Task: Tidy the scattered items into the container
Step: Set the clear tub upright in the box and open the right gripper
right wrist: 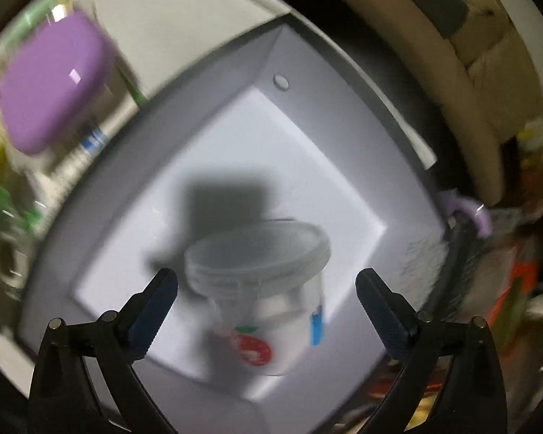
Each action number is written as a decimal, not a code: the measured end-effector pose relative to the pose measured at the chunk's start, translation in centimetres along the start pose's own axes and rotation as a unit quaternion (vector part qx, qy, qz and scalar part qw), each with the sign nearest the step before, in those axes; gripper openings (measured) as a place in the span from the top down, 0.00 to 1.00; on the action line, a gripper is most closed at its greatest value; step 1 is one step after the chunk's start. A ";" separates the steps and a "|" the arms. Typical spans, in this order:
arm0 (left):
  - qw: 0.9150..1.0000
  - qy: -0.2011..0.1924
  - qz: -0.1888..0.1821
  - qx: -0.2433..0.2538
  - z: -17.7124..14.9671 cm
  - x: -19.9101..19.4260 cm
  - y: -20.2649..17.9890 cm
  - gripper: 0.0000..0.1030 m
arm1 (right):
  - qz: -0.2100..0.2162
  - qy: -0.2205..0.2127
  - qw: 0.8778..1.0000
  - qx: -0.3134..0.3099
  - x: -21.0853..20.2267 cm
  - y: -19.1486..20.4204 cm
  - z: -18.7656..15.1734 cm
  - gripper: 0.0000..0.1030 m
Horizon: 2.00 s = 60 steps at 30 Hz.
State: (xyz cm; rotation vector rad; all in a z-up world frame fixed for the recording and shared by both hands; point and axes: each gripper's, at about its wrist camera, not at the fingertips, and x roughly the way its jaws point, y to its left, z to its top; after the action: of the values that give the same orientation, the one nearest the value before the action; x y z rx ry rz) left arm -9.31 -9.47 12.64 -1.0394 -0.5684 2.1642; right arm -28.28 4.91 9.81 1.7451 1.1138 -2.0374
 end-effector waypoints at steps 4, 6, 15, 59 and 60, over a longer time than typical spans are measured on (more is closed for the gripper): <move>1.000 0.004 0.002 -0.002 -0.1 0.3 0.2 0.00 | 0.036 0.028 0.998 0.036 2.3 -1.2 0.6 0.01; 1.000 0.006 0.003 0.000 -0.2 0.3 0.1 0.00 | 0.024 0.034 0.999 0.029 3.3 -1.0 0.5 0.00; 1.000 0.008 0.001 0.000 -0.2 0.3 -0.1 0.00 | 0.040 0.012 0.996 0.075 4.7 -2.2 -0.4 0.00; 1.000 0.012 -0.010 0.013 -0.6 0.8 -1.0 0.00 | 0.082 -0.033 0.973 0.211 1.9 -7.6 -4.1 0.07; 1.000 0.012 -0.010 0.012 -0.6 0.8 -1.0 0.00 | 0.080 -0.018 0.974 0.212 2.7 -7.5 -4.0 0.07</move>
State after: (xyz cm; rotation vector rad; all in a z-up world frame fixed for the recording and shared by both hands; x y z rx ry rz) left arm -8.85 -8.20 12.49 -1.0412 -0.5377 2.1327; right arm -30.68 13.50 10.25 1.8974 0.5287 -2.3143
